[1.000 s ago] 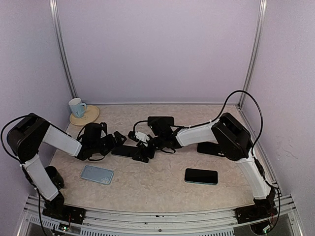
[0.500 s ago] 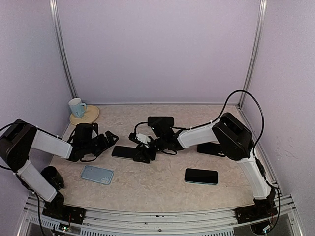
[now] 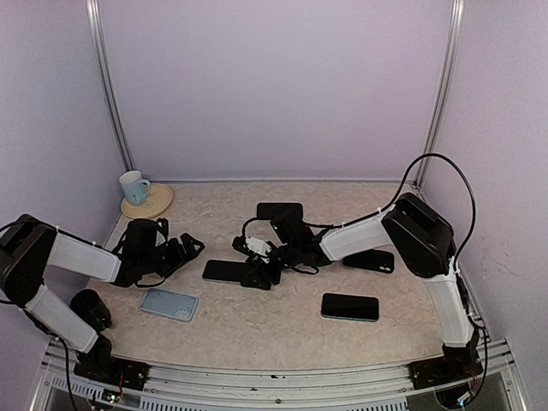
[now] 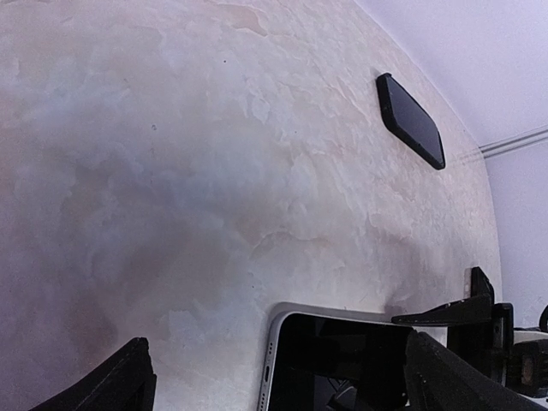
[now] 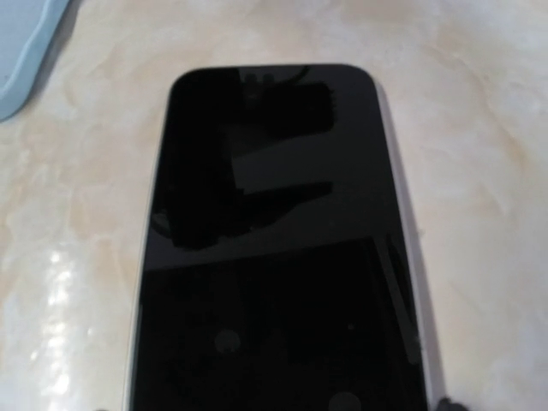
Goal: Put the phone into the phone case
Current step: Pick up the phone at the center of the board, then pass from the right arm to the left
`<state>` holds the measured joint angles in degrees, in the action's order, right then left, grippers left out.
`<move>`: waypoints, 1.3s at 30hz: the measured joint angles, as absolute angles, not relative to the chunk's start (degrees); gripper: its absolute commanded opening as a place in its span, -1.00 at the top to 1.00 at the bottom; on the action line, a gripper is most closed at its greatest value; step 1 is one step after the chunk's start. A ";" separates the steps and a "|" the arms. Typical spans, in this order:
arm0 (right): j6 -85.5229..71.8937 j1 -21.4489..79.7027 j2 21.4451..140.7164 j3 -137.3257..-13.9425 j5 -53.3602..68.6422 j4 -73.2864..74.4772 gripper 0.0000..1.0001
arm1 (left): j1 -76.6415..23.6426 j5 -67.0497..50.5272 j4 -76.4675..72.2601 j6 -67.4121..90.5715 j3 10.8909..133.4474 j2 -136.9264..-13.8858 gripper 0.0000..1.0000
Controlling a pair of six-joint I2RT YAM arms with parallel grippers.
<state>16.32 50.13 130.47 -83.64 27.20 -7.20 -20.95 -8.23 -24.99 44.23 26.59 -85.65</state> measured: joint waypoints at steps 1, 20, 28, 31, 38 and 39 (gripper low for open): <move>16.49 50.13 130.06 -83.11 27.05 -7.27 0.36 | -20.95 -8.54 -25.04 44.05 26.59 -85.65 -0.98; 17.06 50.13 123.59 -74.61 26.28 -14.37 0.48 | -20.91 -16.47 -28.88 43.03 26.61 -89.30 -0.96; 17.30 50.13 119.68 -69.84 26.35 -18.81 0.47 | -20.91 -22.46 -33.98 43.90 26.61 -91.50 -0.88; 17.61 50.13 118.56 -68.38 26.37 -20.56 0.47 | -20.91 -25.12 -36.12 44.69 26.61 -92.03 -0.83; 19.73 50.35 116.84 -65.34 26.02 -22.48 0.46 | -21.23 -30.46 -39.53 46.09 26.70 -92.38 -0.69; 20.14 50.52 116.64 -65.12 25.67 -22.50 0.46 | -21.41 -31.14 -39.79 46.24 26.76 -92.42 -0.68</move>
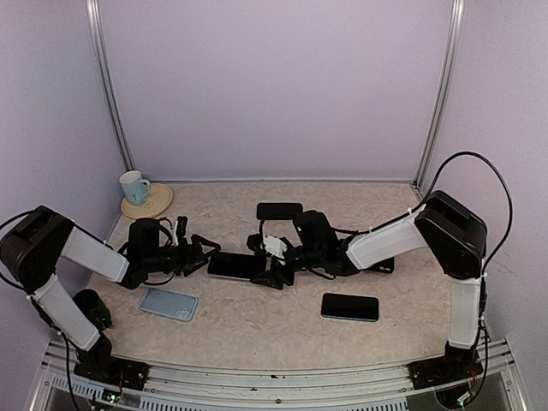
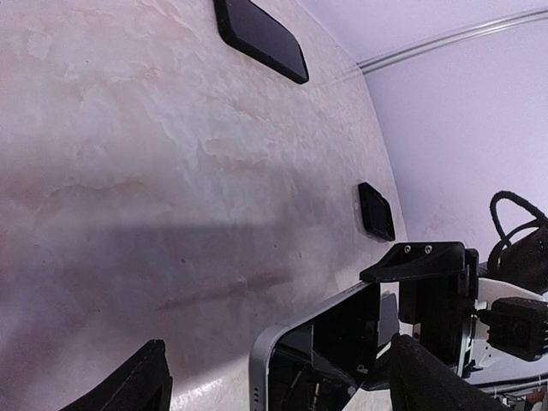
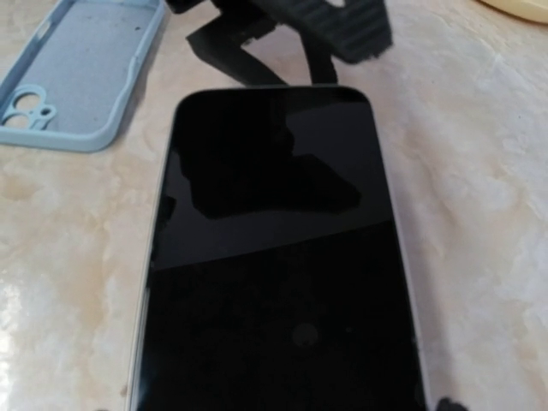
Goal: Put the phone into the phone case
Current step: Pass from the right arm to the left
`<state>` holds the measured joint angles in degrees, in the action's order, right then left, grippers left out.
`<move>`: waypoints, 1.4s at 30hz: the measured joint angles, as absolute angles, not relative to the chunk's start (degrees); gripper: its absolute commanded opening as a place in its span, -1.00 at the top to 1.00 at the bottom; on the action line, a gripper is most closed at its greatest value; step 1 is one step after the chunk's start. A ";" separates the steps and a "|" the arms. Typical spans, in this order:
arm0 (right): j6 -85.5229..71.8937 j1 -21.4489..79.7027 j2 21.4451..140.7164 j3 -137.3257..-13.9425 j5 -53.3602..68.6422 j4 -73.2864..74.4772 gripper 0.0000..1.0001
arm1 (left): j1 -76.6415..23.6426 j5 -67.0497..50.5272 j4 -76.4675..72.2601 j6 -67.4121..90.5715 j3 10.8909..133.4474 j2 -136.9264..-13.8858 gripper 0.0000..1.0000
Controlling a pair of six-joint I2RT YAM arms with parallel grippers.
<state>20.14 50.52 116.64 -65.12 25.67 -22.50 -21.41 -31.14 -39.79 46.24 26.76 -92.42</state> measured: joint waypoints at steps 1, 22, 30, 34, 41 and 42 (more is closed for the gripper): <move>20.53 50.72 116.40 -64.90 25.41 -22.52 0.46 | -21.69 -31.73 -39.92 46.39 26.85 -92.49 -0.67; 24.80 52.12 114.61 -63.22 21.50 -24.62 0.44 | -23.70 -38.17 -43.77 49.69 27.40 -93.08 0.17; 25.10 52.12 114.52 -63.18 21.43 -25.36 0.43 | -23.88 -38.20 -43.77 49.74 27.33 -92.90 0.44; 25.50 52.12 114.52 -63.16 21.23 -25.61 0.42 | -23.88 -38.17 -43.77 49.82 27.29 -92.77 0.63; 25.61 52.12 114.52 -62.70 20.47 -25.56 0.39 | -24.29 -40.25 -46.00 49.91 27.29 -92.14 0.93; 25.63 52.12 114.52 -62.70 20.36 -25.56 0.33 | -24.38 -40.34 -46.26 49.95 27.29 -91.96 0.97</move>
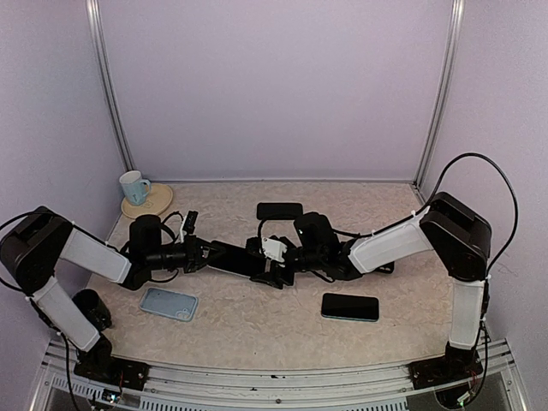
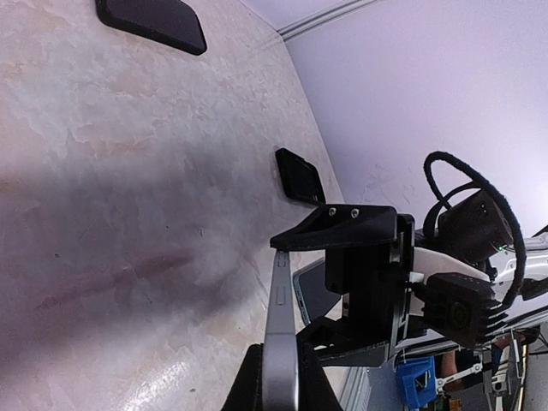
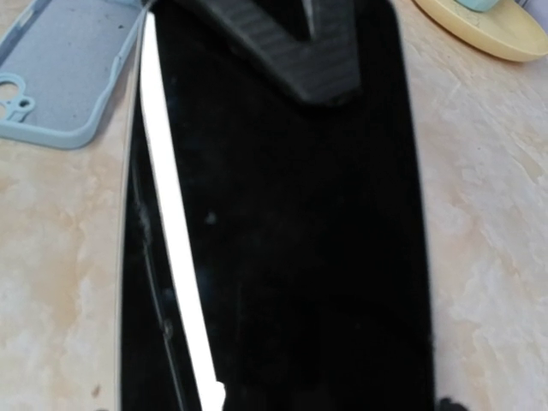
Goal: Put the phone into the phone case
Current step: Pass from the right arm to the left
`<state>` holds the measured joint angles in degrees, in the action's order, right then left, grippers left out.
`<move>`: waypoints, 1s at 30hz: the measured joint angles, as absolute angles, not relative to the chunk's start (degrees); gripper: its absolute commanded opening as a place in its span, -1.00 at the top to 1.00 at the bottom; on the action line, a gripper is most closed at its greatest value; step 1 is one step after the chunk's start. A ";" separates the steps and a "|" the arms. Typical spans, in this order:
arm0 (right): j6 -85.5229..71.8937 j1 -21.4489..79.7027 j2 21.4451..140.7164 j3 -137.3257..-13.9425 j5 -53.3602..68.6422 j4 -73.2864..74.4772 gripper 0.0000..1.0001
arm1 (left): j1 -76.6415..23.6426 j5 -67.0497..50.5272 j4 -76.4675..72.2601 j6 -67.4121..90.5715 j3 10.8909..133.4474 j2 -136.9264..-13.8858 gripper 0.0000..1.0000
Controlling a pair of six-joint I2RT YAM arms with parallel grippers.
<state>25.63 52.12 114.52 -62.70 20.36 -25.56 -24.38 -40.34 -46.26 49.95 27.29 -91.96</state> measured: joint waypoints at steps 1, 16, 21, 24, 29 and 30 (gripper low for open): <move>25.67 52.12 114.52 -62.72 20.25 -25.56 0.20 | -24.45 -40.47 -46.48 50.00 27.29 -91.79 1.00; 22.87 52.36 111.61 -62.13 15.53 -25.89 -0.99 | -24.49 -39.22 -45.69 51.13 26.94 -89.21 1.00; 19.57 51.68 107.11 -60.38 10.61 -26.04 -0.99 | -24.51 -38.33 -43.83 50.74 26.50 -86.83 1.00; 16.53 50.33 104.77 -59.51 7.07 -25.80 -0.99 | -24.51 -37.93 -43.20 50.59 26.11 -85.56 1.00; 9.13 45.74 99.15 -55.57 -0.21 -23.90 -0.99 | -24.51 -36.84 -42.50 50.46 25.93 -84.27 1.00; 7.05 44.31 97.76 -54.57 -1.45 -23.22 -0.99 | -24.51 -36.71 -42.28 50.41 25.93 -84.05 1.00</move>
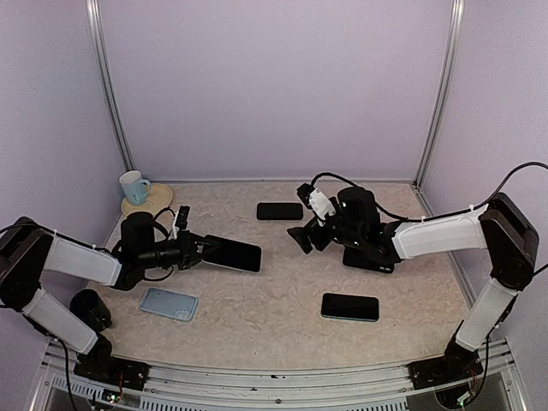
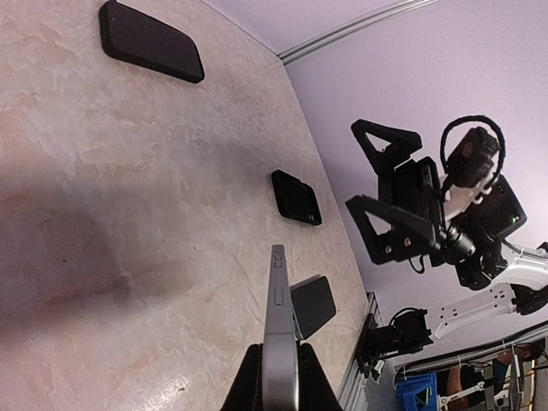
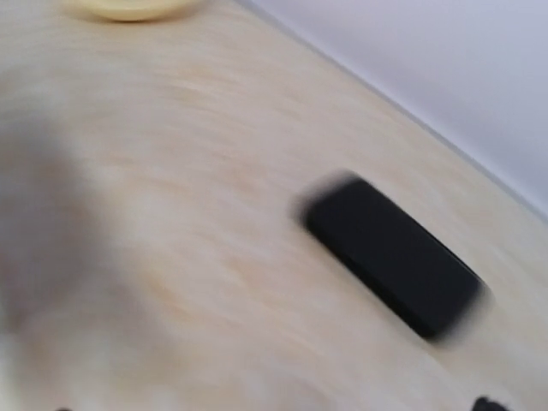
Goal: Put the phone into the phone case
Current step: Pass from the right arm to the left
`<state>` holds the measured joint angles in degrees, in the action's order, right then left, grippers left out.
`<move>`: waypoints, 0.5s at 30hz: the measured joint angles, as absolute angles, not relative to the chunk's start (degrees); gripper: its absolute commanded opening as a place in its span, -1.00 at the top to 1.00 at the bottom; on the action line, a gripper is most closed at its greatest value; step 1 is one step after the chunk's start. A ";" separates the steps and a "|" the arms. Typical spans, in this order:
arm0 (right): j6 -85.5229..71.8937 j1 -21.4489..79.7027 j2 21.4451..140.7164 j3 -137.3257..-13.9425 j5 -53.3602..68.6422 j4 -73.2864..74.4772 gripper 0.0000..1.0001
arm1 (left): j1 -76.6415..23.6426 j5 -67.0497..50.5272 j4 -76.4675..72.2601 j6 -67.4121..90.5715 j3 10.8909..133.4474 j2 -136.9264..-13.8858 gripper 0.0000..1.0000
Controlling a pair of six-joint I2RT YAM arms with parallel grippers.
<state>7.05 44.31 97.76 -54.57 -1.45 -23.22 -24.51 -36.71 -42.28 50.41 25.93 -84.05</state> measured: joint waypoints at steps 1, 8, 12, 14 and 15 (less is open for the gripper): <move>5.23 43.05 96.64 -53.82 -2.42 -22.63 -0.99 | -24.51 -36.58 -42.15 50.33 25.89 -83.88 1.00; -8.38 31.44 89.03 -48.88 -9.28 -17.28 -0.99 | -24.62 -35.86 -41.47 50.09 25.67 -82.98 1.00; -14.55 26.44 87.29 -46.30 -12.47 -14.11 -0.95 | -25.02 -35.55 -41.47 50.06 25.63 -82.59 1.00; -18.06 24.32 86.72 -44.88 -13.08 -12.60 -0.92 | -25.21 -35.51 -41.50 50.06 25.63 -82.50 1.00; -19.92 22.90 86.43 -44.10 -13.23 -11.68 -0.92 | -25.30 -35.48 -41.50 50.06 25.63 -82.46 1.00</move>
<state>-19.92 22.90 86.43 -44.10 -13.23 -11.68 -25.30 -35.48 -41.50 50.06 25.63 -82.46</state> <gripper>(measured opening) 0.970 0.070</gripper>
